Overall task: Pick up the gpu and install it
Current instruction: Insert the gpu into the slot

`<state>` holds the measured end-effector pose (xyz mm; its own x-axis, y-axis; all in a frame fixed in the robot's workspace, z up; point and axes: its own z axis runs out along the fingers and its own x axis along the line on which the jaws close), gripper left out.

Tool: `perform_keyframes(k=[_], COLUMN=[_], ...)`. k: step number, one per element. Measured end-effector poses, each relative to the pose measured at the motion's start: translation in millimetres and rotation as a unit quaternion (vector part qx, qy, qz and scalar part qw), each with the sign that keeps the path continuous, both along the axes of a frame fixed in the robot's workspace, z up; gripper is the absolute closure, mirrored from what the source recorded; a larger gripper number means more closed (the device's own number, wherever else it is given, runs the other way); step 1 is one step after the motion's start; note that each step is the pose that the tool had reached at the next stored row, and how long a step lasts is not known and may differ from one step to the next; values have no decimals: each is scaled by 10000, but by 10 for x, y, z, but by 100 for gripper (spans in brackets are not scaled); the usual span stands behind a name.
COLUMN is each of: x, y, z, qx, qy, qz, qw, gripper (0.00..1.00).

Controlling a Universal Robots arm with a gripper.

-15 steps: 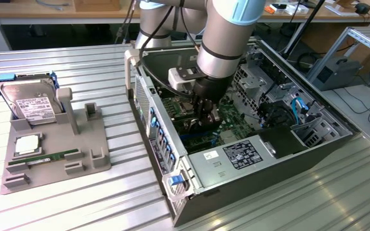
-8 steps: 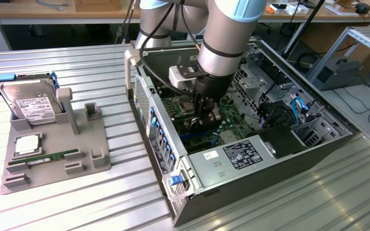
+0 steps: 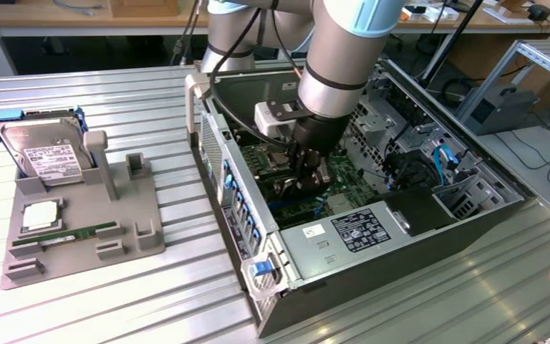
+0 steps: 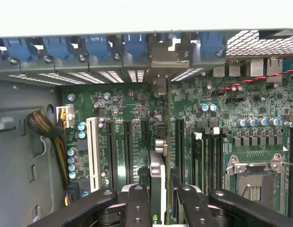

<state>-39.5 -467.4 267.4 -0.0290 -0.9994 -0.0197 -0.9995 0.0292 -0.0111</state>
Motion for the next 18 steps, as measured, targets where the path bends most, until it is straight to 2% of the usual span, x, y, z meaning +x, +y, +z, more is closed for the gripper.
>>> perform_keyframes(k=[3,7,8,9,15,18], x=[86,104,97,82,-12,-13], y=[0,10,47,56,71,70], z=[0,1,0,0,-10,-11], qx=[0,-1,-1,-1,-1,-1], qy=[12,15,15,14,14,14], qz=[0,0,0,0,0,0], qw=[10000,10000,10000,10000,10000,10000], gripper=[73,73,73,73,73,73])
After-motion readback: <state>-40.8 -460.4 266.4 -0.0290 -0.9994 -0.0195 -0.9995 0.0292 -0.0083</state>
